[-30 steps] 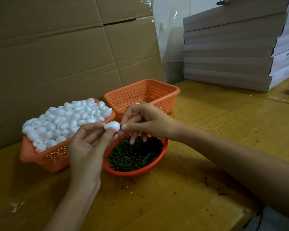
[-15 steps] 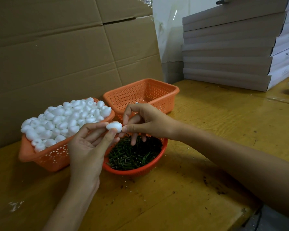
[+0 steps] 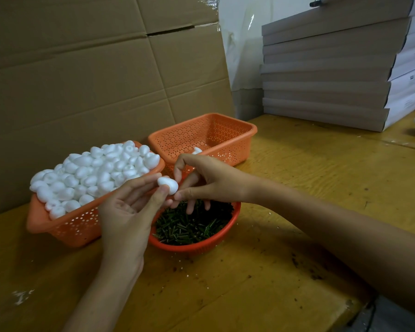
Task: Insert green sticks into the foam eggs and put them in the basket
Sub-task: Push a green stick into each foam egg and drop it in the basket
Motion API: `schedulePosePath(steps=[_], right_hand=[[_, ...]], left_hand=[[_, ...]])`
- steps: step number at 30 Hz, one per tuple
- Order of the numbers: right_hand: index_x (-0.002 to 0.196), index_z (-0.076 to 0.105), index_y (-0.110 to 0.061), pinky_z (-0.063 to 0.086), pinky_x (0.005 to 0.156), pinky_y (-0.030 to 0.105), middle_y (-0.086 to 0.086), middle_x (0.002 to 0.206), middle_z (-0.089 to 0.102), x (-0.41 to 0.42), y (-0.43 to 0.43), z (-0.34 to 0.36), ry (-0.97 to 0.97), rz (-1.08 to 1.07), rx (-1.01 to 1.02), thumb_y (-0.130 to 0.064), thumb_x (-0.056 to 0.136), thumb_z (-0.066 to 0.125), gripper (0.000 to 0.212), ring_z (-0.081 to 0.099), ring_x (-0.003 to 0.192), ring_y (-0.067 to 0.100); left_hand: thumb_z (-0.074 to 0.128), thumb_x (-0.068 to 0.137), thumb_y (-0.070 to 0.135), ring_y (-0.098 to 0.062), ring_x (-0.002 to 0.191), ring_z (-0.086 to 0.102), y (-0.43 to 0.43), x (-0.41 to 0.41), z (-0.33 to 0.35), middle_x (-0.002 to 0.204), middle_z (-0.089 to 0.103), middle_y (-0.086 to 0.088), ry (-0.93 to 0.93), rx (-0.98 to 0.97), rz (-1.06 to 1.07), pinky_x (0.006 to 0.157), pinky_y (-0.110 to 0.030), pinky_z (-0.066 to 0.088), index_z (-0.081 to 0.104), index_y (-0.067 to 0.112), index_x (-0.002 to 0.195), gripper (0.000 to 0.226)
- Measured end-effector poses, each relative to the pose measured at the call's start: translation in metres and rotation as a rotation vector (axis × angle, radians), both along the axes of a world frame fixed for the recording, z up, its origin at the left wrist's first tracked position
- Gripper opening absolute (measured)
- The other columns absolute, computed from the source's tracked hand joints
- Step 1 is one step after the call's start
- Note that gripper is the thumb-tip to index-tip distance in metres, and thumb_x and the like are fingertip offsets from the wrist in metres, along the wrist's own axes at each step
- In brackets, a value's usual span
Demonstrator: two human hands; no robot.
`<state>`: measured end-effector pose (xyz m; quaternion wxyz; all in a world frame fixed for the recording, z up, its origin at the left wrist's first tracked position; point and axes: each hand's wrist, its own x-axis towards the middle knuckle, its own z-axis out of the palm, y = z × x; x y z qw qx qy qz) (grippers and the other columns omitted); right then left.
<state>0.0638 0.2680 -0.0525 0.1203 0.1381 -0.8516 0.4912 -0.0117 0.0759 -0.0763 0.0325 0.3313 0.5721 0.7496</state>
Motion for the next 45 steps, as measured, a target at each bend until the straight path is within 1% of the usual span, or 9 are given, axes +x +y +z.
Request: schedulePosePath(steps=[5, 9, 16, 24, 27, 30, 35, 40, 45], right_hand=[[0.117, 0.042, -0.004, 0.056, 0.053, 0.029, 0.012, 0.101, 0.080, 0.0000, -0.0004, 0.0004, 0.002, 0.001, 0.008, -0.010, 0.101, 0.067, 0.030, 0.079, 0.078, 0.029], [0.118, 0.041, -0.002, 0.056, 0.053, 0.028, 0.013, 0.102, 0.080, 0.0004, -0.0009, 0.0005, -0.001, 0.000, 0.024, -0.010, 0.101, 0.067, 0.032, 0.078, 0.076, 0.029], [0.119, 0.041, 0.000, 0.056, 0.053, 0.027, 0.014, 0.101, 0.080, 0.0022, -0.0022, 0.0019, 0.000, 0.000, 0.038, -0.009, 0.101, 0.067, 0.033, 0.078, 0.076, 0.031], [0.120, 0.041, -0.002, 0.056, 0.054, 0.028, 0.012, 0.098, 0.080, 0.0016, -0.0026, 0.0011, 0.000, 0.005, 0.041, -0.009, 0.101, 0.067, 0.033, 0.078, 0.075, 0.029], [0.121, 0.042, -0.003, 0.057, 0.054, 0.028, 0.011, 0.098, 0.080, 0.0016, -0.0024, 0.0009, 0.001, 0.003, 0.045, -0.010, 0.101, 0.068, 0.034, 0.078, 0.075, 0.027], [0.121, 0.042, -0.003, 0.057, 0.054, 0.029, 0.011, 0.097, 0.080, 0.0017, -0.0025, 0.0009, 0.001, 0.000, 0.044, -0.010, 0.100, 0.068, 0.034, 0.078, 0.075, 0.028], [0.122, 0.042, -0.003, 0.057, 0.055, 0.029, 0.011, 0.098, 0.080, 0.0027, -0.0027, 0.0017, -0.002, -0.004, 0.044, -0.010, 0.100, 0.069, 0.036, 0.078, 0.076, 0.029], [0.123, 0.042, -0.002, 0.058, 0.055, 0.029, 0.012, 0.097, 0.080, 0.0031, -0.0032, 0.0016, -0.004, -0.014, 0.054, -0.011, 0.100, 0.069, 0.036, 0.078, 0.075, 0.028], [0.123, 0.043, -0.004, 0.058, 0.056, 0.030, 0.010, 0.096, 0.080, 0.0030, -0.0029, 0.0019, -0.001, -0.017, 0.059, -0.012, 0.100, 0.069, 0.036, 0.078, 0.074, 0.027]], left_hand=[[0.085, 0.076, 0.010, -0.021, 0.104, 0.079, -0.0008, -0.0011, -0.0016, 0.110, 0.082, -0.001, 0.043, -0.031, -0.002, 0.088, -0.028, 0.064, 0.078, 0.019, 0.114, 0.039], [0.084, 0.079, 0.006, -0.017, 0.110, 0.078, -0.0009, -0.0027, -0.0014, 0.112, 0.082, 0.000, 0.070, -0.043, -0.018, 0.088, -0.024, 0.062, 0.080, 0.022, 0.113, 0.037], [0.084, 0.076, 0.016, -0.018, 0.109, 0.078, -0.0016, -0.0017, -0.0008, 0.111, 0.082, 0.000, 0.069, -0.050, -0.031, 0.092, -0.030, 0.062, 0.079, 0.022, 0.114, 0.039], [0.083, 0.077, 0.010, -0.016, 0.103, 0.079, -0.0013, -0.0009, -0.0015, 0.107, 0.082, 0.002, 0.080, -0.046, -0.030, 0.081, -0.024, 0.064, 0.079, 0.023, 0.110, 0.035], [0.083, 0.078, 0.012, -0.014, 0.099, 0.080, -0.0019, 0.0001, -0.0001, 0.105, 0.083, 0.003, 0.085, -0.035, -0.048, 0.075, -0.021, 0.063, 0.081, 0.030, 0.105, 0.033], [0.084, 0.078, 0.014, -0.016, 0.098, 0.080, -0.0017, 0.0009, 0.0006, 0.105, 0.083, 0.002, 0.103, -0.034, -0.047, 0.075, -0.021, 0.062, 0.083, 0.038, 0.101, 0.033], [0.086, 0.075, 0.022, -0.017, 0.101, 0.080, -0.0022, -0.0002, -0.0007, 0.108, 0.082, 0.001, 0.110, -0.043, -0.031, 0.079, -0.024, 0.063, 0.083, 0.036, 0.102, 0.031], [0.085, 0.077, 0.019, -0.020, 0.099, 0.080, -0.0027, -0.0015, -0.0005, 0.108, 0.082, -0.001, 0.105, -0.054, -0.035, 0.077, -0.023, 0.063, 0.082, 0.034, 0.102, 0.029], [0.081, 0.084, 0.003, -0.021, 0.096, 0.080, -0.0023, -0.0032, -0.0015, 0.108, 0.082, -0.001, 0.111, -0.070, -0.043, 0.073, -0.022, 0.062, 0.083, 0.034, 0.100, 0.034]])
